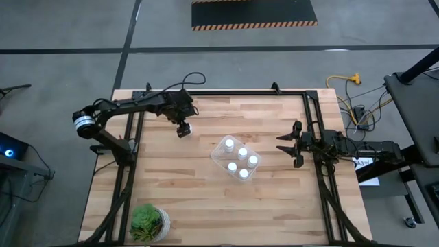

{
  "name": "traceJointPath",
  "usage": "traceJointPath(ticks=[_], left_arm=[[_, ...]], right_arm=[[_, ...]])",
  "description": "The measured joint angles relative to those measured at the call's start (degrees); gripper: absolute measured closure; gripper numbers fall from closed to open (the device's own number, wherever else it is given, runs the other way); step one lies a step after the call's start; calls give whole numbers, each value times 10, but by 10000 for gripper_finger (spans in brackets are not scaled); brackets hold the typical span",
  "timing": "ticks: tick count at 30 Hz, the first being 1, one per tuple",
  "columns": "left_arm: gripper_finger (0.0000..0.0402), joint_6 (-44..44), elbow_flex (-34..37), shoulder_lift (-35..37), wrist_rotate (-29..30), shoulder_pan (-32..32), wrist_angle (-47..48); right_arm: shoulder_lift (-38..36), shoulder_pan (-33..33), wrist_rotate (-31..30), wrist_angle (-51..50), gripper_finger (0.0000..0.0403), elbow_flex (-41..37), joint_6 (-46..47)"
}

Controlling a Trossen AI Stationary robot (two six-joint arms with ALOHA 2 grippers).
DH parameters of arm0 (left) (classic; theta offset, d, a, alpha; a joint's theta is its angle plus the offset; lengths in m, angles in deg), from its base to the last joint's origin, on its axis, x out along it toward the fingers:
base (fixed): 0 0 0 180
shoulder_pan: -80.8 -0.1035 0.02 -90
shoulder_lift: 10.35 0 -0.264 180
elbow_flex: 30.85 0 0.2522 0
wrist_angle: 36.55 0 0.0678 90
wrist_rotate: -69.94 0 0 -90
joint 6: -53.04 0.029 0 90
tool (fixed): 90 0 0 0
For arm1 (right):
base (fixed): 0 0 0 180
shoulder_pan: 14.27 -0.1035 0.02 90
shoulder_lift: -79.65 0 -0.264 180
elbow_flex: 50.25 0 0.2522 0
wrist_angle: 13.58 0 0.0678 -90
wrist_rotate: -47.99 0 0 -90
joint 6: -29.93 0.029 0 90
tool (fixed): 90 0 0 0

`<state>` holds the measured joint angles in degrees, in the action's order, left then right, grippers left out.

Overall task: Pick and place pill bottles into a basket
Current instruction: Put the white pill bottle into the transparent bin

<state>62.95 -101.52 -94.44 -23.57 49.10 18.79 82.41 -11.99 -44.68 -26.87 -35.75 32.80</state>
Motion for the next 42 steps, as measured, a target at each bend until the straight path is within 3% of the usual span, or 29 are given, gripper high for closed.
traceJointPath(ticks=[11, 29, 42], left_arm=[[153, -20, 38, 0, -4, -1, -22], [155, -36, 36, 0, -4, -2, -53], [258, -36, 36, 0, -4, -2, -51]], right_arm=[[0, 0, 0, 0, 236, 0, 0], [0, 0, 0, 0, 236, 0, 0], [0, 0, 0, 0, 236, 0, 0]])
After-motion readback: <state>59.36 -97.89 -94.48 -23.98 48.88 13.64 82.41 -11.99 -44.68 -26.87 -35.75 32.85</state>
